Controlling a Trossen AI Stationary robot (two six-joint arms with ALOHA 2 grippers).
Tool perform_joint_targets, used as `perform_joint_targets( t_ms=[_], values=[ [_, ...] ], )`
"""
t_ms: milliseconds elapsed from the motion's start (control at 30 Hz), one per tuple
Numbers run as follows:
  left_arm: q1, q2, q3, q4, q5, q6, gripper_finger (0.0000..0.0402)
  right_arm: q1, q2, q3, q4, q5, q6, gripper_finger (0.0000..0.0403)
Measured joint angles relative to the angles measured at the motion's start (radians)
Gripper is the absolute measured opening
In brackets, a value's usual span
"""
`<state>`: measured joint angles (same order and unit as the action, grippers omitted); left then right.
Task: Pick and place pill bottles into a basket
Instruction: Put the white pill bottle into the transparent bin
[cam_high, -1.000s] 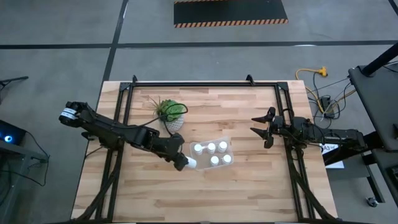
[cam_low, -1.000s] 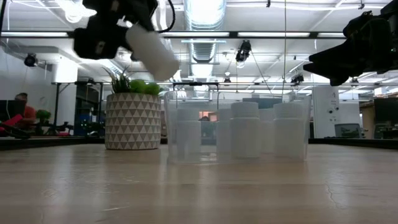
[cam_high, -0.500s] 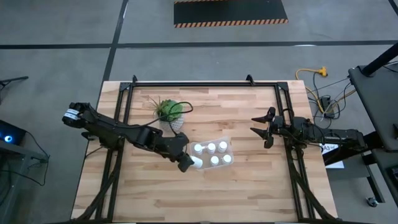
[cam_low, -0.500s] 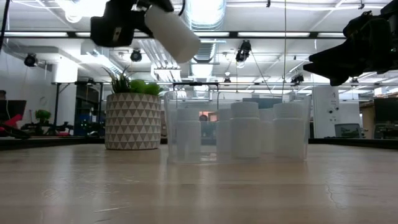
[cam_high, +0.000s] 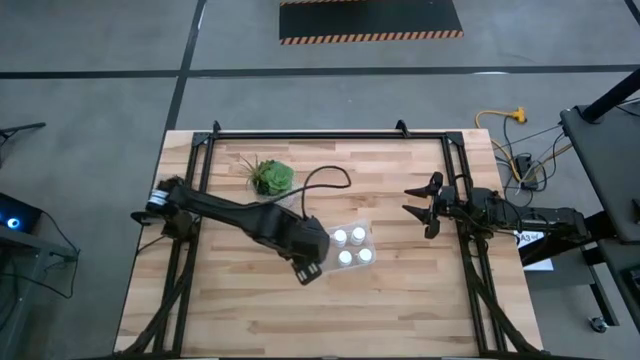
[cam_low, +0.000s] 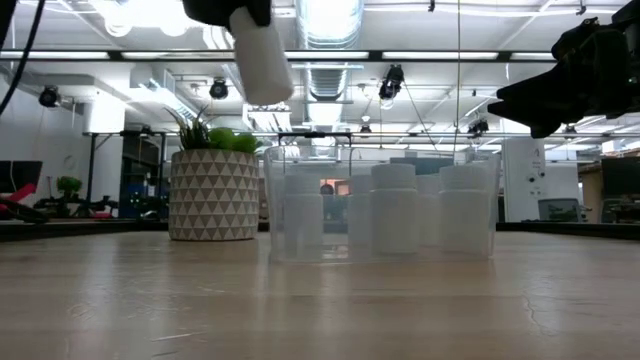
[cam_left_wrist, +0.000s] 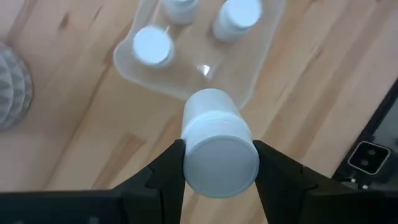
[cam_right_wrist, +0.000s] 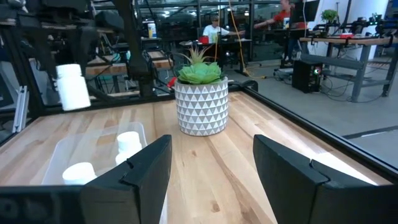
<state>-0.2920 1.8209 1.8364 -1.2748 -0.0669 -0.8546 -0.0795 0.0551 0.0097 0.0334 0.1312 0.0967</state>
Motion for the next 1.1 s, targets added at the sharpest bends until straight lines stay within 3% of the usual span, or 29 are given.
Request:
perform_joint_targets(
  t_ms=[200,433,633,1100],
  values=[
    [0.004,0.115,0.134,-0.05,0.005,0.026,0.0143,0.0,0.0,0.0,0.0,0.0,0.0,0.0215],
    [0.005,0.266,0.298,-0.255,0.026,0.095,0.0143,0.0,0.0,0.0,0.0,0.0,0.0,0.0215],
    [0.013,0.328,0.417,-0.241,0.02,0.11,0.0143,0.001,0.0,0.0,0.0,0.0,0.0,0.0215],
    [0.062,0.337,0.431,-0.178,-0.022,0.084,0.0143,0.0,0.0,0.0,0.0,0.0,0.0,0.0215]
  ],
)
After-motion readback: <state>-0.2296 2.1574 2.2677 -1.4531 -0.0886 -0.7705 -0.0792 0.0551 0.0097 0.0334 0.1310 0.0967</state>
